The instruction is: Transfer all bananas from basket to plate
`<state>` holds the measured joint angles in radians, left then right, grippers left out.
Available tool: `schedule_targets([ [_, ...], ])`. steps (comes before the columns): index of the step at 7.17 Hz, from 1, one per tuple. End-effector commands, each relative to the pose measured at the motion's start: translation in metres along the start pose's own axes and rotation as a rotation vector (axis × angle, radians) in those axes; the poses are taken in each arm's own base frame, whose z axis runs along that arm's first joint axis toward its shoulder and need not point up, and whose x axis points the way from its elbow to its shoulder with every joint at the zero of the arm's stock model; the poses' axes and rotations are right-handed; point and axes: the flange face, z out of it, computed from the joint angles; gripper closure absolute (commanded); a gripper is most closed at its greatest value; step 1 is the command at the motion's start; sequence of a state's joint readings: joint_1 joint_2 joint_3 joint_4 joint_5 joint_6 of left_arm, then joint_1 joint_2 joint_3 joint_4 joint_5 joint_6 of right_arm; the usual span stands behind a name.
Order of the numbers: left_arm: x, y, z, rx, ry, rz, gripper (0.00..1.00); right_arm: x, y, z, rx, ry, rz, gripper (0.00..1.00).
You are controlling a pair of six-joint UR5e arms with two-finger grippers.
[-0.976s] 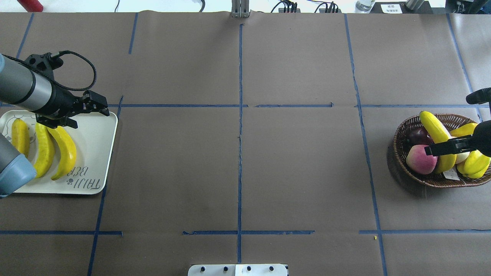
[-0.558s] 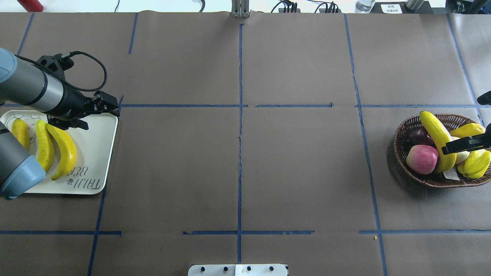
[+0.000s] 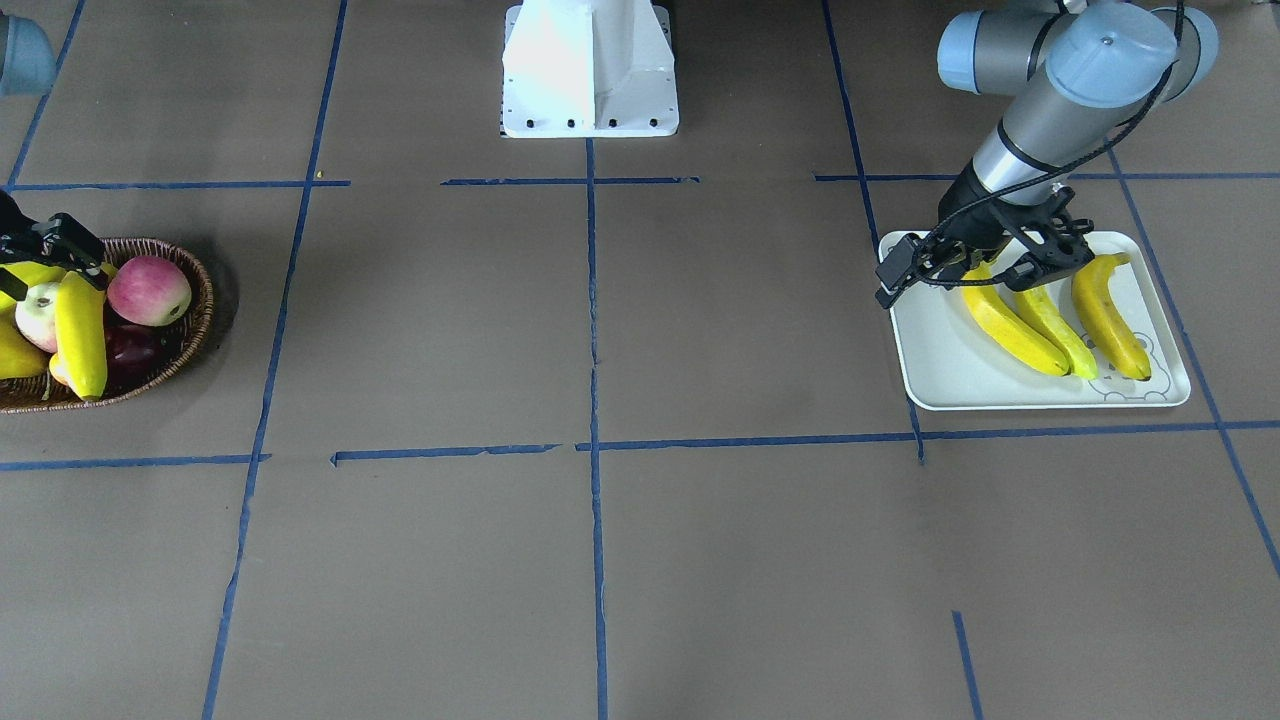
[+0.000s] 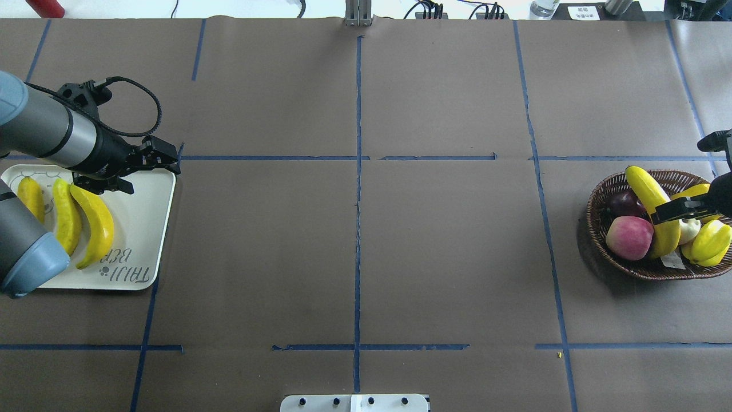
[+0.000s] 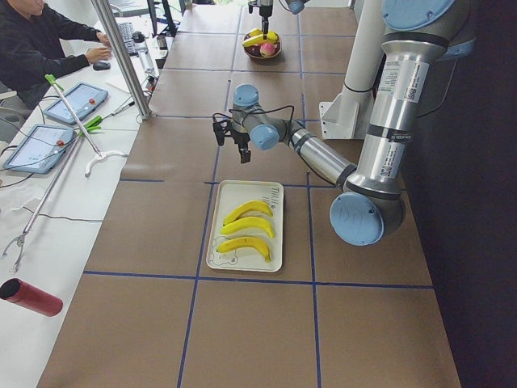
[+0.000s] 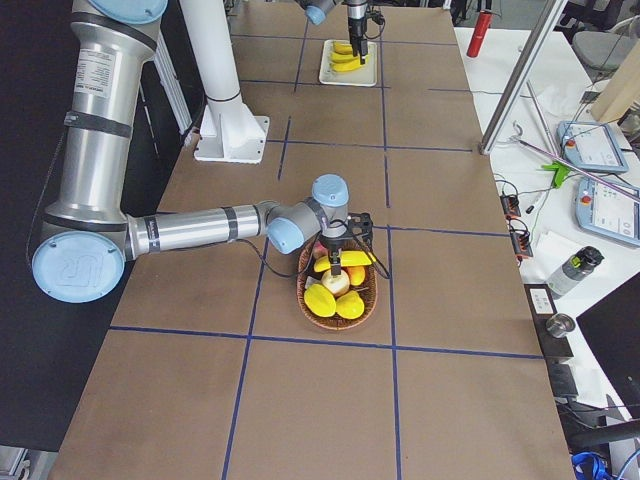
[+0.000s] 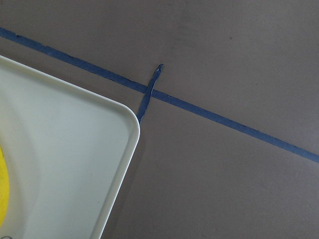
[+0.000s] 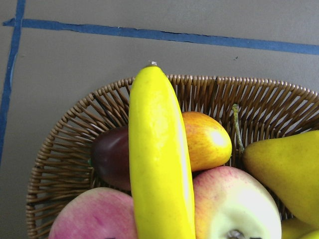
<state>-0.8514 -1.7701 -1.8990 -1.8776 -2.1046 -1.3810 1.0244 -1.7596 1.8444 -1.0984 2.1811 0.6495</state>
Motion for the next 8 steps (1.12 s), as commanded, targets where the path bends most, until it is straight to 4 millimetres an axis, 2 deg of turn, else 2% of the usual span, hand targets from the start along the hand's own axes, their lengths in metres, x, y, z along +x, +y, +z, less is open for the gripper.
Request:
schedule_targets([
  [1, 0.0, 0.0, -0.001, 0.0, 0.001, 0.0, 0.0, 0.005, 0.0, 0.009, -0.012, 0.01, 0.006, 0.2],
  [5, 0.0, -0.001, -0.001, 0.001, 0.0, -0.002, 0.01, -0.004, -0.004, 0.011, -0.013, 0.001, -0.001, 0.19],
  [6, 0.0, 0.0, -0.001, 0.001, 0.002, -0.001, 0.01, -0.005, -0.004, 0.01, -0.013, -0.002, -0.001, 0.38],
  [7, 0.0, 0.0, -0.001, 0.0, 0.001, 0.0, 0.01, -0.005, -0.004, 0.009, -0.012, -0.003, -0.005, 0.79],
  [8, 0.001, 0.0, -0.001, 0.001, 0.003, -0.001, 0.01, -0.005, -0.003, 0.009, -0.011, -0.002, -0.011, 0.95],
])
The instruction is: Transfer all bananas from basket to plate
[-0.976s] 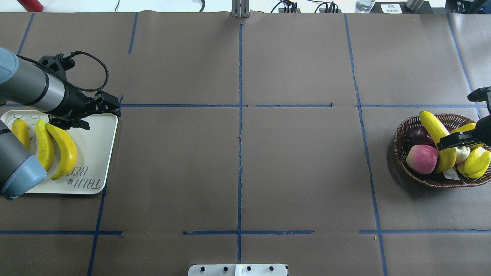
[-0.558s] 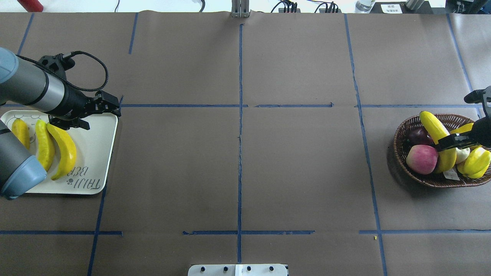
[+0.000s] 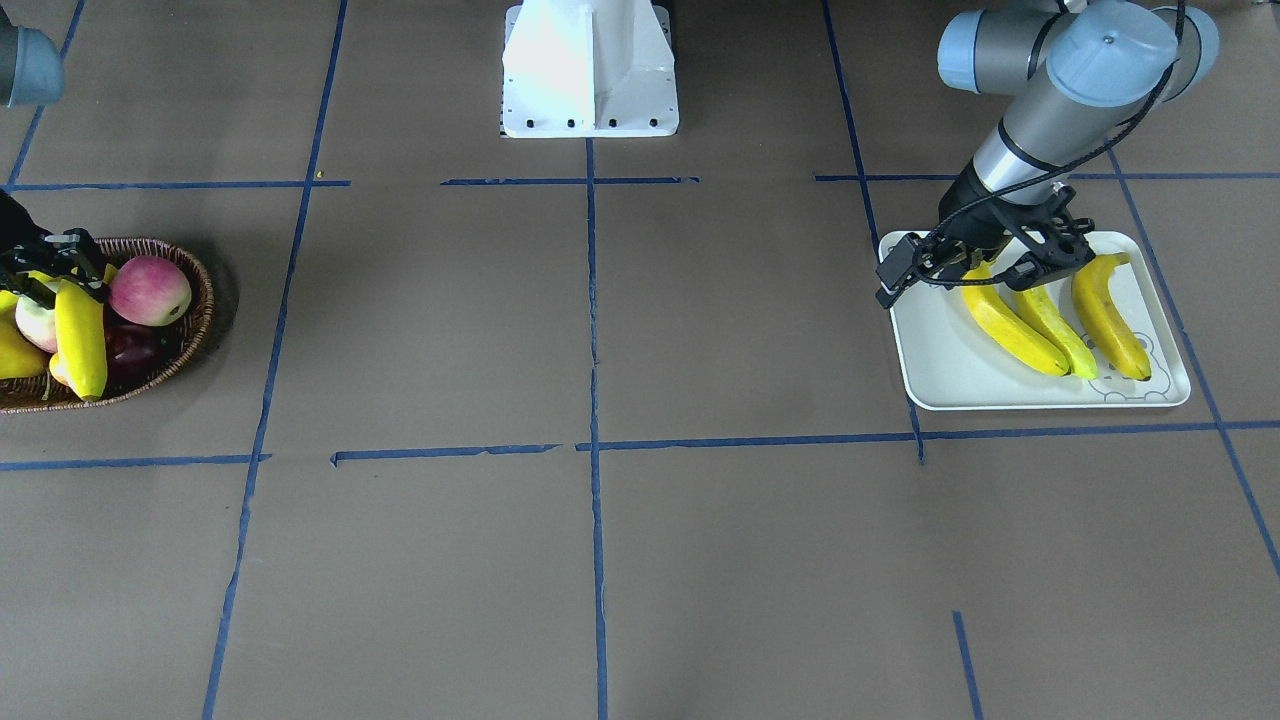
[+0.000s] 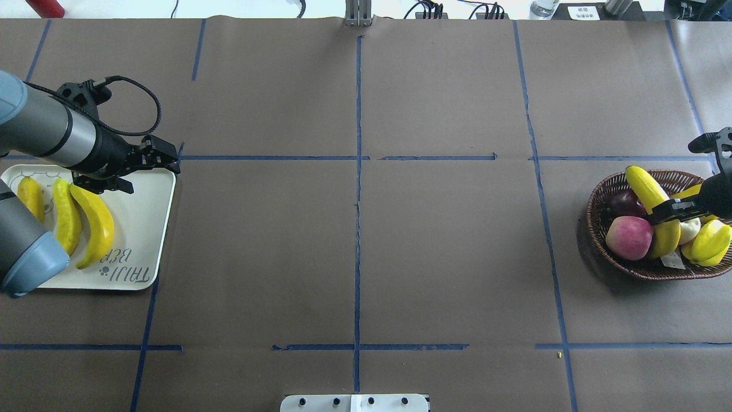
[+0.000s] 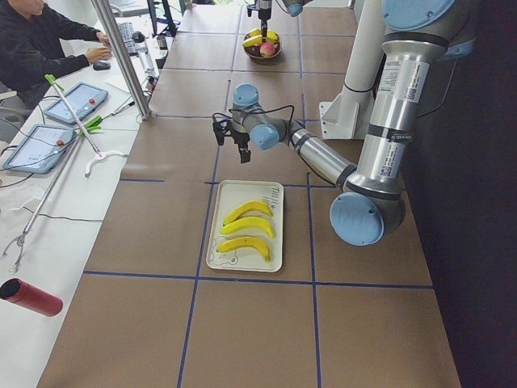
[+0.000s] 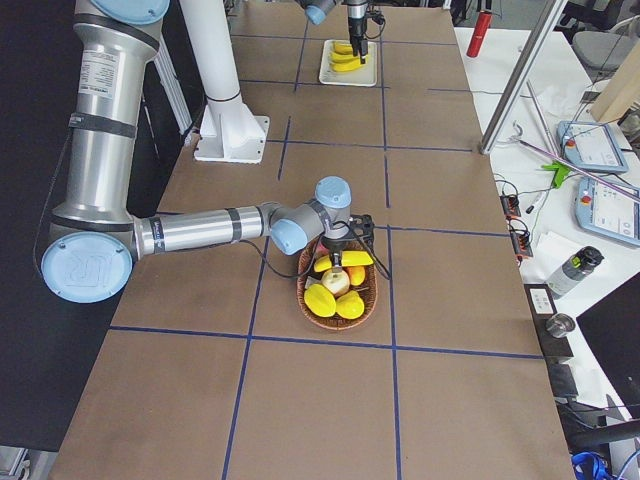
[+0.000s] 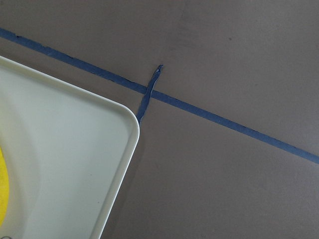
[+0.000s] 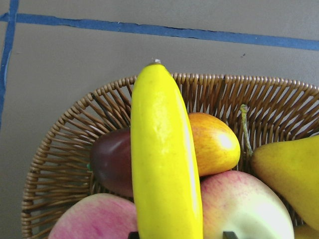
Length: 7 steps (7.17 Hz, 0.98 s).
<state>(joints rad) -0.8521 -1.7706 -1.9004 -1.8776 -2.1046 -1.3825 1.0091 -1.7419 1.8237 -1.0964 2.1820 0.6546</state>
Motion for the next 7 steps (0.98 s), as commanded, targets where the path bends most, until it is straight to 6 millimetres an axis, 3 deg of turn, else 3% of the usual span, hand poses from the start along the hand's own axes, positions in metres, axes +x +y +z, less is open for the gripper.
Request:
schedule_targets([
  [1, 0.002, 0.0, 0.0, 0.002, 0.003, -0.026, 0.01, -0.003, 0.002, -0.009, 0.013, -0.008, -0.011, 0.99],
  [3, 0.005, 0.001, -0.003, 0.003, 0.01, -0.028, 0.02, -0.011, 0.015, -0.055, 0.075, -0.027, -0.025, 1.0],
  [5, 0.008, -0.001, 0.001, 0.006, 0.006, -0.038, 0.02, 0.007, 0.022, -0.101, 0.153, -0.019, -0.123, 1.0],
  [6, 0.011, -0.002, 0.001, 0.007, 0.009, -0.038, 0.02, 0.005, 0.017, -0.121, 0.171, -0.073, -0.126, 1.0],
  [7, 0.015, -0.002, -0.001, 0.008, 0.015, -0.048, 0.05, -0.015, 0.01, -0.13, 0.154, -0.169, -0.133, 1.0],
])
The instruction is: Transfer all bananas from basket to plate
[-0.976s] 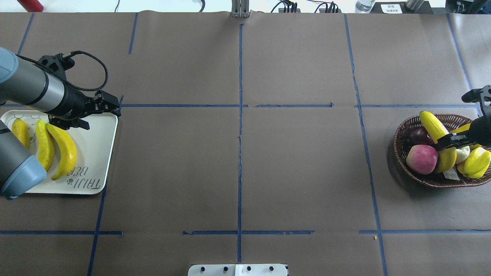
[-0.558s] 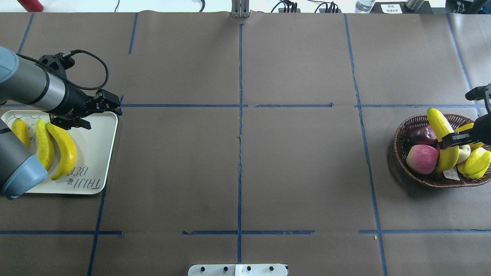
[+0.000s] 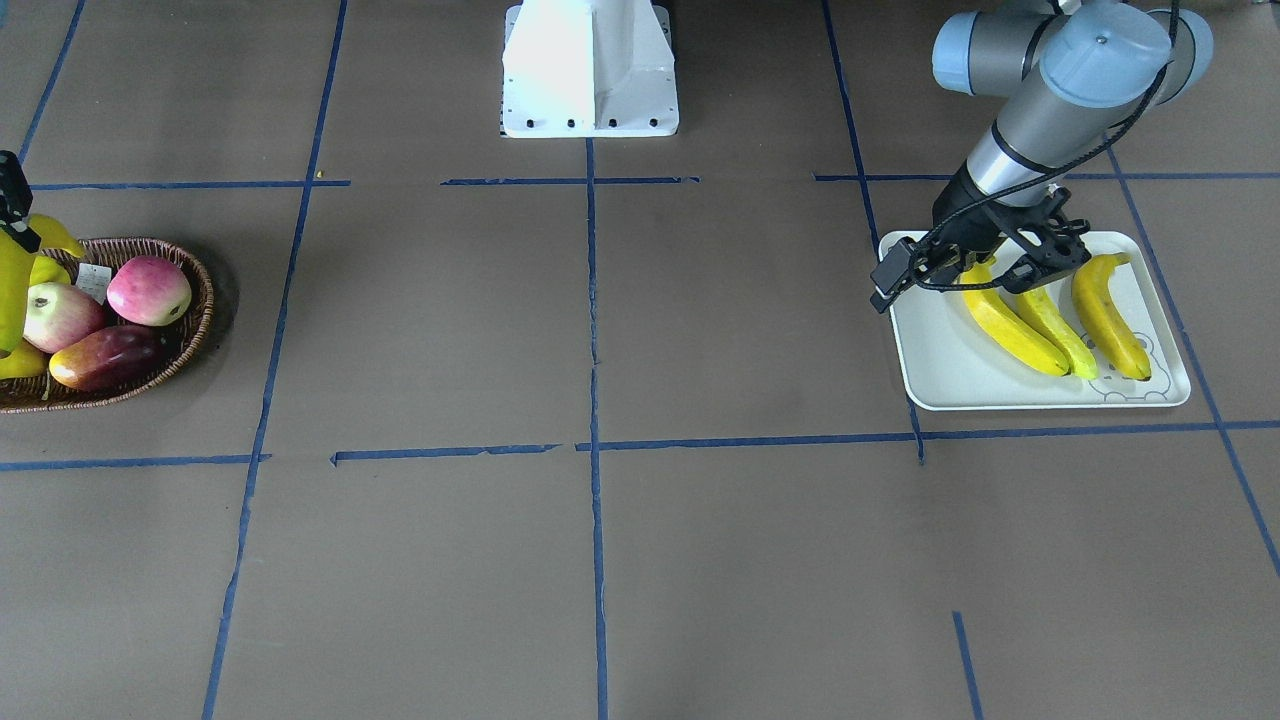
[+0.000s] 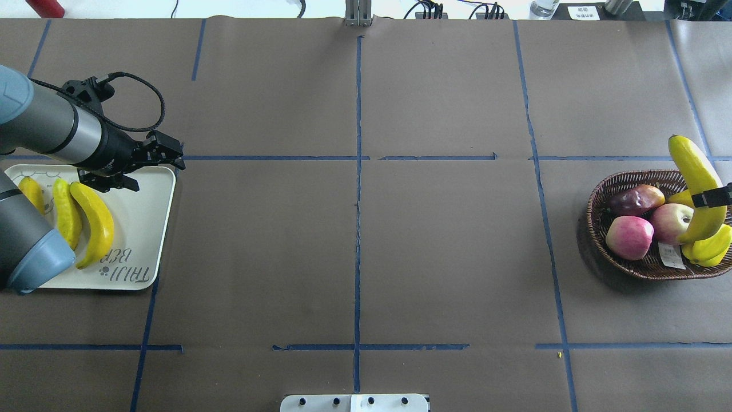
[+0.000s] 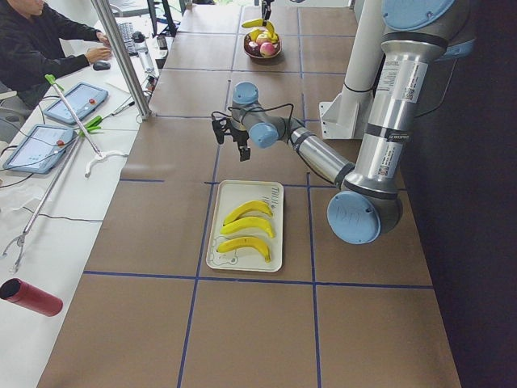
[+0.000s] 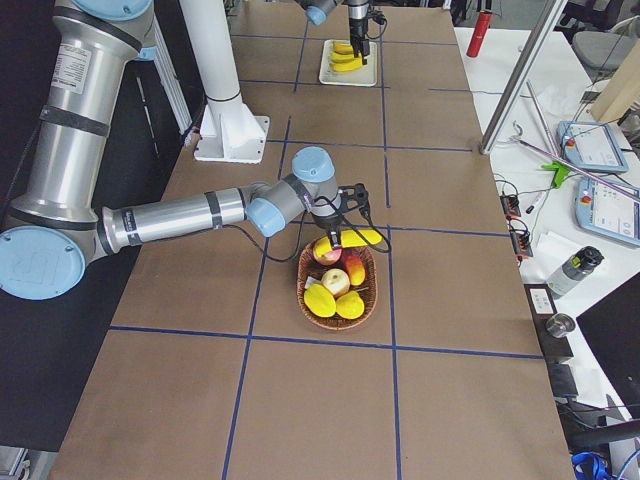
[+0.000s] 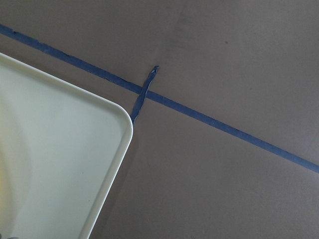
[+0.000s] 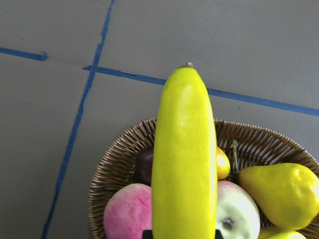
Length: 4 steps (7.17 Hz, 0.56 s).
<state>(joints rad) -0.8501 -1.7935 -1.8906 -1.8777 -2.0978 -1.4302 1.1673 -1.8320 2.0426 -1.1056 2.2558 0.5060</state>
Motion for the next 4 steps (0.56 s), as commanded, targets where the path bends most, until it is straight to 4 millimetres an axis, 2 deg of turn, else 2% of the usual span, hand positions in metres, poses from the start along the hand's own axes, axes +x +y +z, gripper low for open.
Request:
schedule_targets([
  [1, 0.026, 0.006, -0.003, -0.004, 0.032, -0.033, 0.07, -0.041, -0.039, -0.021, 0.025, -0.145, 0.089, 1.0],
  [2, 0.049, 0.02, -0.003, -0.022, 0.06, -0.039, 0.07, -0.084, -0.059, -0.019, 0.007, -0.21, 0.177, 1.0],
  [4, 0.103, 0.046, -0.018, -0.053, 0.142, -0.07, 0.01, -0.197, -0.095, -0.012, -0.02, -0.354, 0.273, 1.0],
])
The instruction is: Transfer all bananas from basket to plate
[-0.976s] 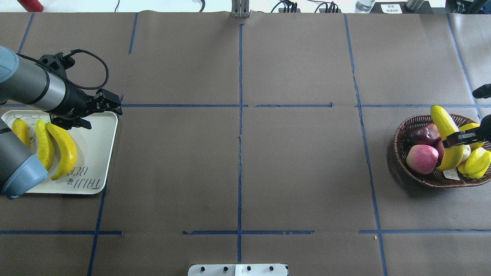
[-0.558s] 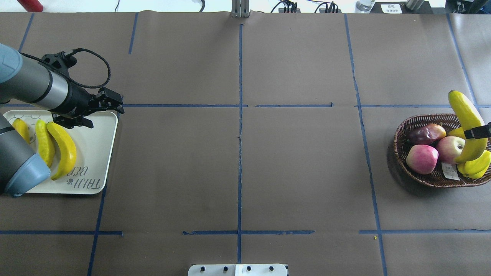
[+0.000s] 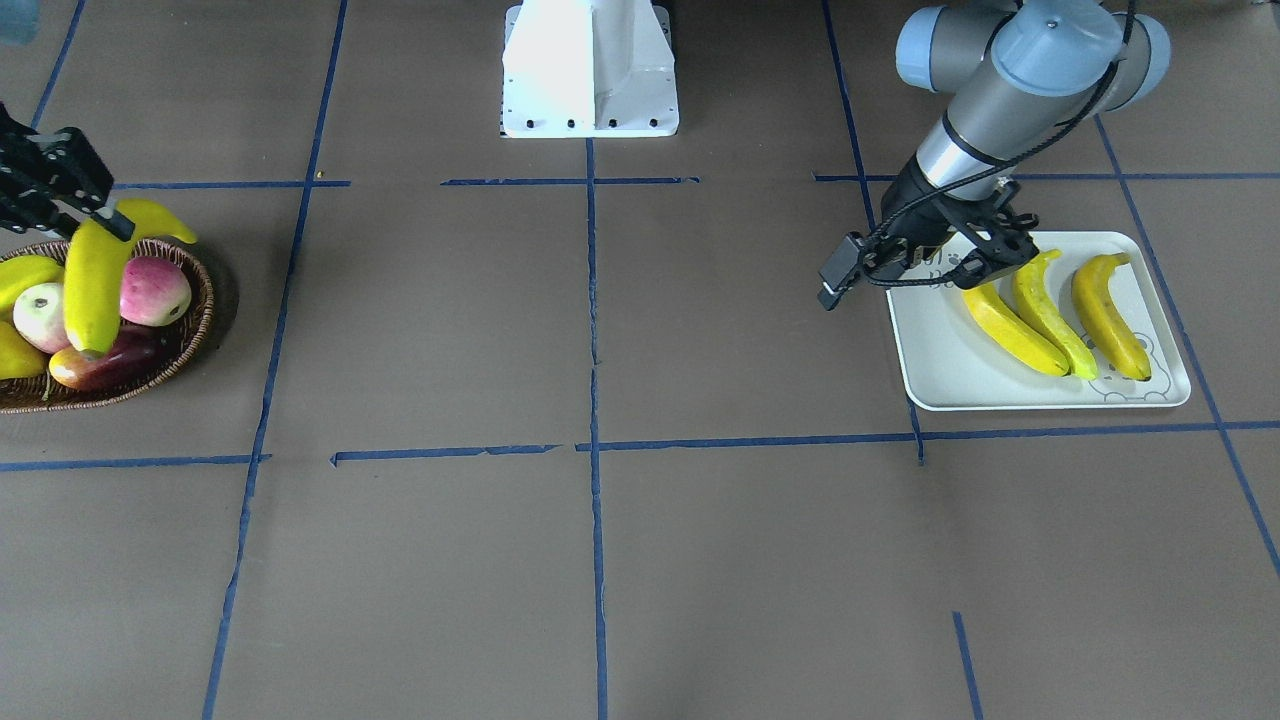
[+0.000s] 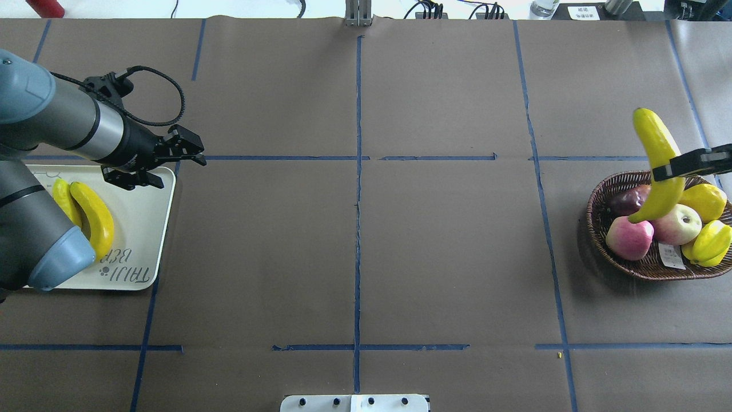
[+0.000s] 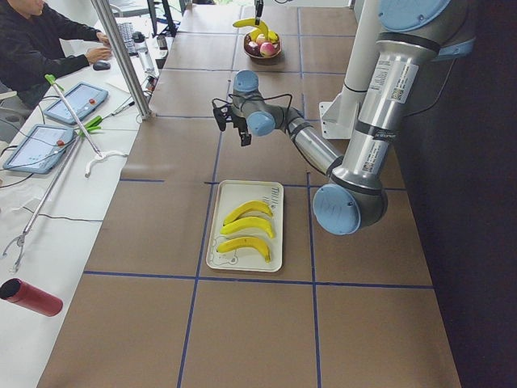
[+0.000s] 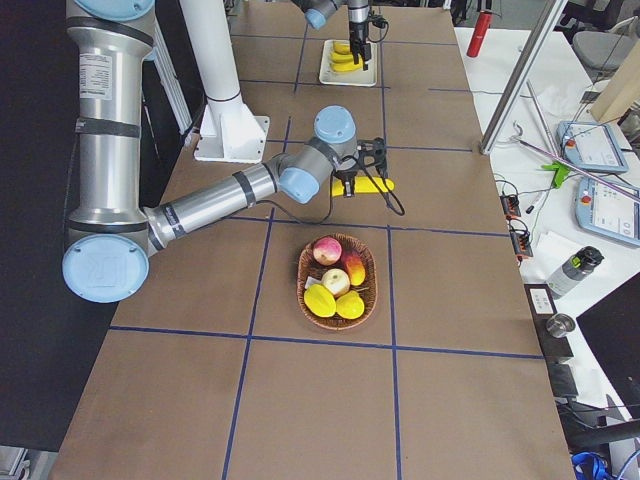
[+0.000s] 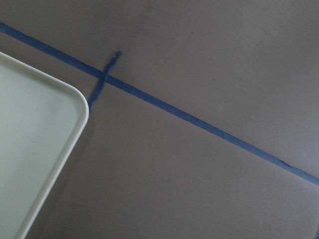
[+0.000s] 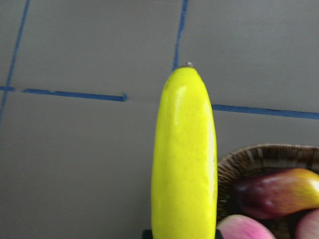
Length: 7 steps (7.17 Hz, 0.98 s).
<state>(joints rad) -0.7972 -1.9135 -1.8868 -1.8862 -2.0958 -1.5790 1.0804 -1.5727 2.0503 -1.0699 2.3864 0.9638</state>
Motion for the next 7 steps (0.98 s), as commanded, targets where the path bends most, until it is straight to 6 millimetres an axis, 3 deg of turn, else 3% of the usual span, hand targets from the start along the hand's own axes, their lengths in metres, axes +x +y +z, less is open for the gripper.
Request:
schedule_targets([
  [1, 0.055, 0.031, -0.018, -0.033, 0.093, 0.007, 0.01, -0.128, 0.0, 0.043, -0.025, -0.134, 0.101, 1.0],
  [2, 0.074, 0.04, -0.029, -0.043, 0.151, 0.039, 0.01, -0.18, 0.02, 0.076, -0.008, -0.159, 0.09, 1.0],
  [3, 0.081, 0.051, -0.035, -0.067, 0.25, 0.042, 0.01, -0.218, 0.048, 0.106, 0.02, -0.174, 0.056, 1.0],
  [4, 0.085, 0.055, -0.036, -0.087, 0.353, 0.054, 0.01, -0.25, 0.071, 0.121, 0.013, -0.205, 0.02, 0.99],
  [6, 0.103, 0.075, -0.038, -0.123, 0.405, 0.084, 0.01, -0.272, 0.083, 0.124, 0.003, -0.237, -0.011, 0.99],
  [7, 0.124, 0.101, -0.035, -0.164, 0.426, 0.113, 0.01, -0.277, 0.087, 0.126, 0.009, -0.241, -0.019, 0.99],
])
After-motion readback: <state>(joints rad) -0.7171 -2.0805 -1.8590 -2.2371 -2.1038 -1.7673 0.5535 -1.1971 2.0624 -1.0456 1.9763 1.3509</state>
